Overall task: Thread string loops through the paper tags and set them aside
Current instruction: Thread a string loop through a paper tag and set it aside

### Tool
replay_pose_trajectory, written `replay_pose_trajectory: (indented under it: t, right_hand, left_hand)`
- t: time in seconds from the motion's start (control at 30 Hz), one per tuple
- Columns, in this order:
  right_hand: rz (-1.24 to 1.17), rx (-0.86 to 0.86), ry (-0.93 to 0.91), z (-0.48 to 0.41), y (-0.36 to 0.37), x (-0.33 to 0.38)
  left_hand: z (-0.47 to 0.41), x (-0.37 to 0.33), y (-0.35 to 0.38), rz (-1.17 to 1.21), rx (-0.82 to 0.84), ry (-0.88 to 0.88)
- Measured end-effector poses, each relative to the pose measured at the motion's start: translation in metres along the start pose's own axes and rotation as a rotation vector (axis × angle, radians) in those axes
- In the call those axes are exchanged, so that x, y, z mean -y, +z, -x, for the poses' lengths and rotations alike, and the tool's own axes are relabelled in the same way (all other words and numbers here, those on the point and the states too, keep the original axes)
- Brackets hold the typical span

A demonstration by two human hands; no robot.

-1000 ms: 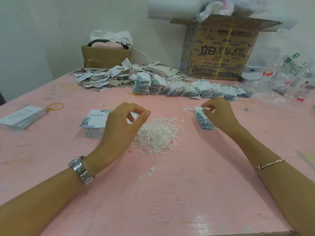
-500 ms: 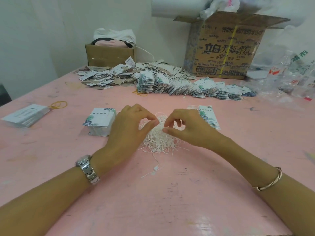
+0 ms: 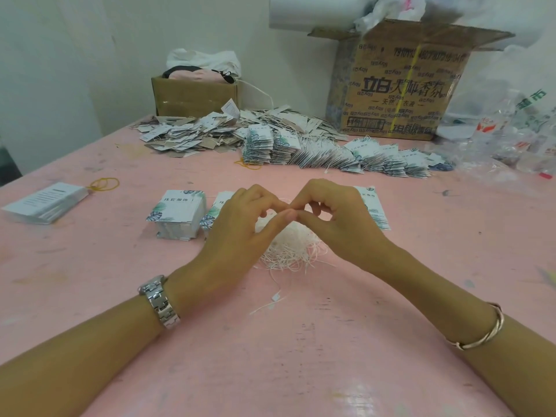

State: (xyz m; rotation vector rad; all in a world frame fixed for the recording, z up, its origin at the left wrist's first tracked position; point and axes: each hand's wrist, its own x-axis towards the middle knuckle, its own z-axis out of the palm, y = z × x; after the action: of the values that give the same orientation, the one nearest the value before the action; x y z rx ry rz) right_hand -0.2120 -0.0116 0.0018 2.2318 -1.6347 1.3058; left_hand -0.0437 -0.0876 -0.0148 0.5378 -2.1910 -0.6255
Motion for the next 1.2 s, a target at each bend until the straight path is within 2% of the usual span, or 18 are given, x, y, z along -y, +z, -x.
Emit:
replay_pose_trajectory:
  t: [0.17,0.57,0.67,0.8,0.87,0.9,1.07,1.13,1.2]
  right_hand:
    - [0.007,-0.065,-0.015,-0.001,-0.001,0.002]
    - [-0.342,-0.559,0.322,-0.01,-0.027,-0.015]
    - [-0.373,-0.65,0.395,-0.011,-0.031,-0.021]
    - [-0.291,-0.701,0.481,-0.011,-0.033,-0.029]
    - [-0.234,-0.634,0.552,-0.01,-0.033,-0.034]
    - [-0.193,-0.55,0.603,-0.008,-0.034,-0.037]
    - [0.122,0.119,0.839,-0.004,-0.027,-0.045]
    - [0.156,0.249,0.875,-0.003,-0.023,-0.045]
    - [0.192,0.28,0.82,-0.002,-0.022,-0.041]
  left_hand:
    - [-0.002,0.002,-0.001,0.098,-0.001,-0.035]
    - [-0.003,0.006,-0.006,0.108,-0.047,-0.082]
    - [-0.004,0.008,-0.007,0.105,-0.047,-0.086]
    - [-0.004,0.01,-0.006,0.108,-0.08,-0.077]
    - [-0.004,0.01,-0.006,0.127,-0.108,-0.071]
    - [-0.005,0.01,-0.007,0.141,-0.123,-0.067]
    - [-0.005,0.011,-0.008,0.175,-0.167,-0.066]
    - [-0.005,0.011,-0.007,0.17,-0.156,-0.061]
    - [-0.004,0.012,-0.006,0.164,-0.134,-0.053]
